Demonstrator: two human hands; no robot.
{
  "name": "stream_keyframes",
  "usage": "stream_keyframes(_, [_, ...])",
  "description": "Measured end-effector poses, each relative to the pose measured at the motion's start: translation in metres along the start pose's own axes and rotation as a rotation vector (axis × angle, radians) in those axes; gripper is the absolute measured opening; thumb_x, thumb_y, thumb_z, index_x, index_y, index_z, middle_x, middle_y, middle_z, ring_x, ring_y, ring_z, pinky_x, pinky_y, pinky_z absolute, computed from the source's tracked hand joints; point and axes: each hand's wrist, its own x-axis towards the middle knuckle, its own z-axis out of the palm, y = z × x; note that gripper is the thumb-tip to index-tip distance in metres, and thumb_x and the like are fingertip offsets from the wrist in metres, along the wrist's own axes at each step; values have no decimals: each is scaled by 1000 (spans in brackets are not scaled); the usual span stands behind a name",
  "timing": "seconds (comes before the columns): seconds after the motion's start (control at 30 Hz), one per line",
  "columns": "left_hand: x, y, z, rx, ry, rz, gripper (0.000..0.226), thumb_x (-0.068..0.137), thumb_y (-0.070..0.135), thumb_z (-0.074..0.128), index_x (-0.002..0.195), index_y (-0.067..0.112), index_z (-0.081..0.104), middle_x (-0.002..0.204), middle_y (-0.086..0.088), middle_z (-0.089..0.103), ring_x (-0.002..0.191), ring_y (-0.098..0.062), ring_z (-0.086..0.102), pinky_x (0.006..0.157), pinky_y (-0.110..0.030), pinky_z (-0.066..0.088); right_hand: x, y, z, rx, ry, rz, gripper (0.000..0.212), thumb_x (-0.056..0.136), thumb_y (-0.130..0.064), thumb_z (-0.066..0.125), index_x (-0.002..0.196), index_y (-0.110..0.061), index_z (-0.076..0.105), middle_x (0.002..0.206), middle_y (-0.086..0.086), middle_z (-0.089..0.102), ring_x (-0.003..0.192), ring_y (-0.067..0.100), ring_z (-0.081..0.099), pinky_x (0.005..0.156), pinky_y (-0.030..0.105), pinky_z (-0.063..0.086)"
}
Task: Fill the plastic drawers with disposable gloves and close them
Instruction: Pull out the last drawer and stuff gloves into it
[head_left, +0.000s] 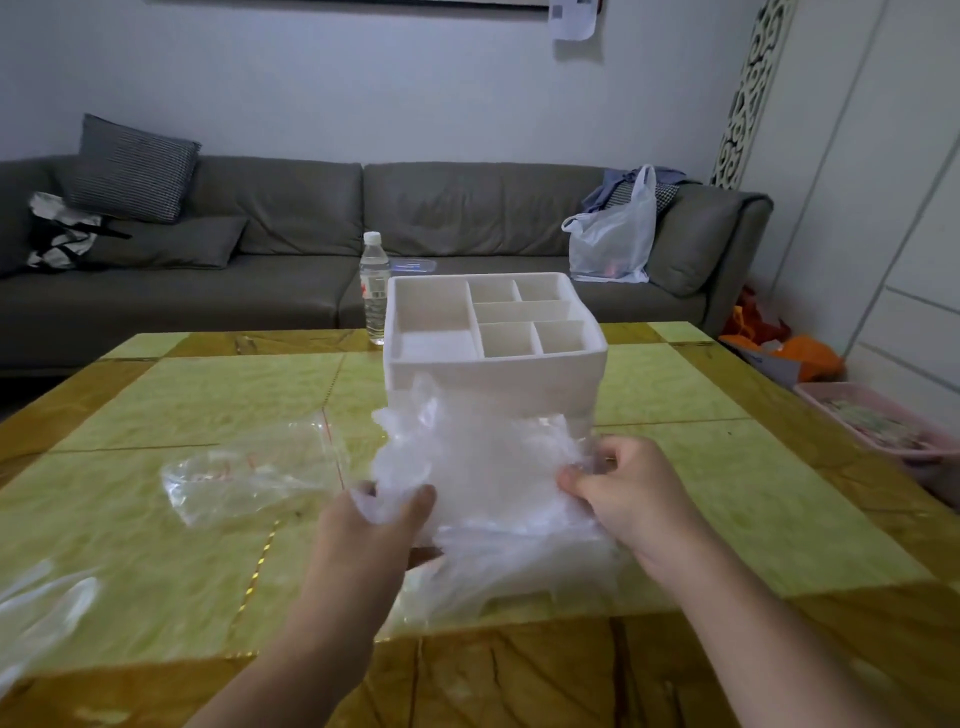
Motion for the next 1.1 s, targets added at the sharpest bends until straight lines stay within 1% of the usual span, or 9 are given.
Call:
stream_keyframes(0.1, [-4, -1, -4, 272, 149, 182, 48, 85, 33, 82, 123, 25, 53, 117, 3, 61, 108, -16, 63, 86, -32, 50, 15, 17, 1, -98, 0, 2, 20, 88, -13, 81, 77, -22, 67, 78, -6, 74, 75, 20, 75, 62, 28, 56])
stream_keyframes(0.17, [-17, 9, -6, 458, 227, 544, 49, 85, 25, 80, 124, 27, 50, 119, 8, 48, 112, -14, 52, 95, -32, 44, 20, 25, 3, -174, 2, -26, 12, 87, -14, 75, 76, -13, 69, 66, -5, 70, 64, 15, 69, 52, 22, 48])
stream_keyframes(0.23, [-25, 20, 3, 574, 122, 887, 35, 88, 15, 75, 117, 24, 58, 116, 10, 48, 108, -13, 53, 94, -27, 43, 20, 27, 5, -235, -4, -65, 11, 86, -12, 69, 76, -7, 65, 61, -2, 64, 58, 16, 60, 46, 21, 41])
stream_keyframes(0.3, [-21, 23, 21, 738, -93, 1022, 20, 94, 10, 69, 109, 23, 67, 111, 12, 54, 100, -10, 59, 85, -24, 49, 20, 27, 7, -261, -9, -94, 9, 85, -10, 66, 77, -7, 66, 65, 4, 68, 62, 21, 65, 49, 24, 45])
stream_keyframes(0.57, [15, 7, 64, 1318, -402, 432, 41, 96, 12, 59, 135, 12, 49, 126, -6, 54, 117, -26, 56, 92, -37, 55, 14, 24, 6, -379, 3, -189, 11, 76, -4, 63, 76, -12, 70, 70, -1, 69, 66, 14, 65, 48, 17, 44])
stream_keyframes(0.67, [17, 1, 69, 1363, -409, 356, 54, 95, 16, 62, 141, 7, 35, 134, -10, 53, 125, -28, 53, 94, -35, 53, 12, 26, 8, -427, 11, -208, 13, 70, -7, 60, 74, -16, 68, 68, -2, 68, 65, 19, 66, 56, 35, 57])
stream_keyframes(0.77, [17, -5, 71, 1391, -400, 304, 49, 97, 17, 60, 136, 3, 33, 134, -15, 54, 125, -30, 54, 93, -35, 50, 14, 29, 11, -459, 3, -215, 14, 70, -9, 60, 71, -21, 67, 67, -5, 68, 64, 16, 65, 58, 35, 59])
stream_keyframes(0.93, [17, -14, 71, 1544, -464, 238, 68, 105, 21, 42, 156, -11, 12, 156, -26, 33, 140, -42, 41, 112, -44, 38, 22, 40, 18, -455, 50, -256, 12, 66, -11, 58, 54, -10, 57, 59, 5, 52, 54, 21, 52, 46, 32, 41])
stream_keyframes(1.1, [32, -10, 69, 1402, -564, 145, 57, 105, 33, 43, 151, 3, 31, 150, -19, 41, 135, -36, 45, 109, -42, 39, 28, 47, 22, -446, 114, -259, 17, 61, -14, 52, 47, -7, 46, 53, 4, 32, 47, 19, 34, 43, 32, 27])
